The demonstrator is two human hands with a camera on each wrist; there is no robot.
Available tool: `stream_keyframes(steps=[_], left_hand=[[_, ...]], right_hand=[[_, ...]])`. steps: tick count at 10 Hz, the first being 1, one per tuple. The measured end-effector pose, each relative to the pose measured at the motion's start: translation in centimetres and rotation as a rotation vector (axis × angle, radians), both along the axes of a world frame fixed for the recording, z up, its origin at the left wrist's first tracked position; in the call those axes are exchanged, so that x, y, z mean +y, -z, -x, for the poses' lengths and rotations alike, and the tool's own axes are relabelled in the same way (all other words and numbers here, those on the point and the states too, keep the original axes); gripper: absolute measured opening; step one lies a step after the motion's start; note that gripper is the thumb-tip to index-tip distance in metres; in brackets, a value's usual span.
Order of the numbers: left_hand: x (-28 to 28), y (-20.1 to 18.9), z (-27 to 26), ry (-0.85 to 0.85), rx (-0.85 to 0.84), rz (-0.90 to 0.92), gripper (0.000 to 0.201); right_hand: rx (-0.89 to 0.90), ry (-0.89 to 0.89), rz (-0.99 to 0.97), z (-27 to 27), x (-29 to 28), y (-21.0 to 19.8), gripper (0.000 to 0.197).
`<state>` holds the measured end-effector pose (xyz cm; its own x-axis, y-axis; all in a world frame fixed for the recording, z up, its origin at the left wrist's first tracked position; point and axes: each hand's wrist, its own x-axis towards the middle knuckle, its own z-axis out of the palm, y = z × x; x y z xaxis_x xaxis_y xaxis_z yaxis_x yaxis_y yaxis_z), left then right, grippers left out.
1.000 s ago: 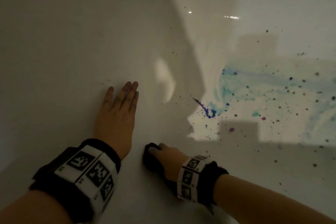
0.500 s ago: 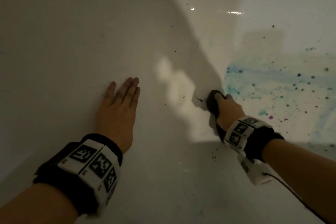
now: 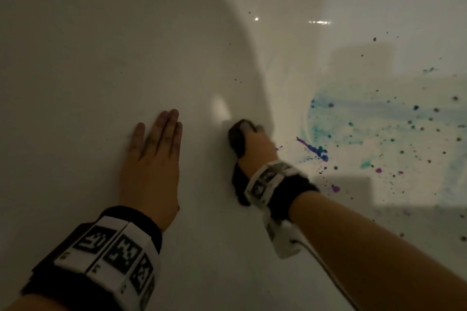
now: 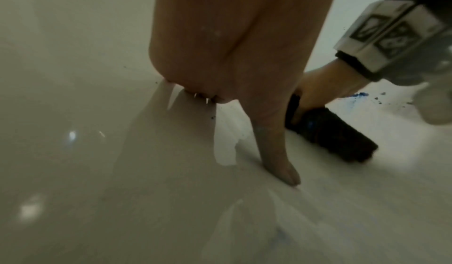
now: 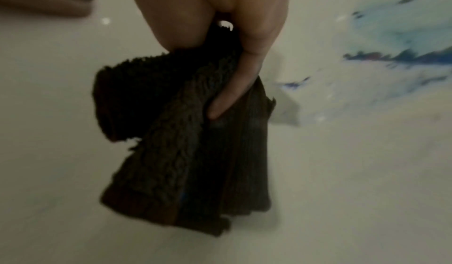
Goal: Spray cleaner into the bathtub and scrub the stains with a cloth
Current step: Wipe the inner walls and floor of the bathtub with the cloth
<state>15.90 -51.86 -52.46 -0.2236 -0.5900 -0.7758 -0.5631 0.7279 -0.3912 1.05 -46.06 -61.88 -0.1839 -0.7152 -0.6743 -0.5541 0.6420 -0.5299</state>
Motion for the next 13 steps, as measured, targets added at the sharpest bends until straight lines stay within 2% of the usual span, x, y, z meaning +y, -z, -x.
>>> stream_keyframes(steps=[1,2,3,4,5,6,7,8,9,10,11,12,13], left_hand=[[-0.2,-0.3,-0.2,0.026,-0.03,-0.021,0.13],[-0.3,-0.6,-0.1,0.026,-0.034,-0.033,0.131],[-0.1,-0.7,0.7,0.004,-0.045,-0.026,0.118],[-0.9,-0.5,2.3,0.037,-0.045,0.005,0.104],[-3.6,0.0,4.2,0.079,-0.015,0.077,0.104],[-6.3,0.6,5.4,0.088,-0.048,0.101,0.115],[-7.4,1.2,5.3,0.116,-0.05,0.09,0.132],[-7.3,1.2,4.7,0.116,-0.033,0.057,0.134],[-7.7,1.3,4.4,0.12,-0.026,0.019,0.133],[-7.7,1.5,4.5,0.119,-0.018,0.024,0.133],[-7.6,1.9,4.5,0.097,-0.002,0.02,0.135],[-7.5,2.0,4.5,0.072,0.014,0.014,0.136],[-7.5,2.0,4.4,0.067,0.037,0.013,0.133]], right_hand=[[0.115,0.161,0.054,4.6,-0.7,1.1,0.054],[0.32,0.162,-0.036,9.9,-0.2,1.7,0.049],[0.268,0.292,-0.103,12.9,0.1,0.8,0.043],[0.232,0.12,0.0,10.1,-0.4,-0.8,0.043],[0.026,-0.068,0.122,4.1,-1.3,-1.3,0.036],[-0.018,-0.215,0.04,0.8,-2.9,0.1,0.048],[-0.046,-0.197,0.014,1.5,-3.7,1.2,0.051],[0.138,-0.1,0.092,5.0,-3.0,1.3,0.042],[0.271,0.123,0.085,10.7,-2.4,0.7,0.036],[0.312,0.237,-0.072,14.6,-2.2,0.7,0.048],[0.209,0.402,0.012,13.5,-2.8,-0.3,0.034],[0.149,0.206,0.218,8.7,-5.2,-1.4,0.029],[0.06,0.008,0.274,4.3,-9.2,-1.2,0.037]])
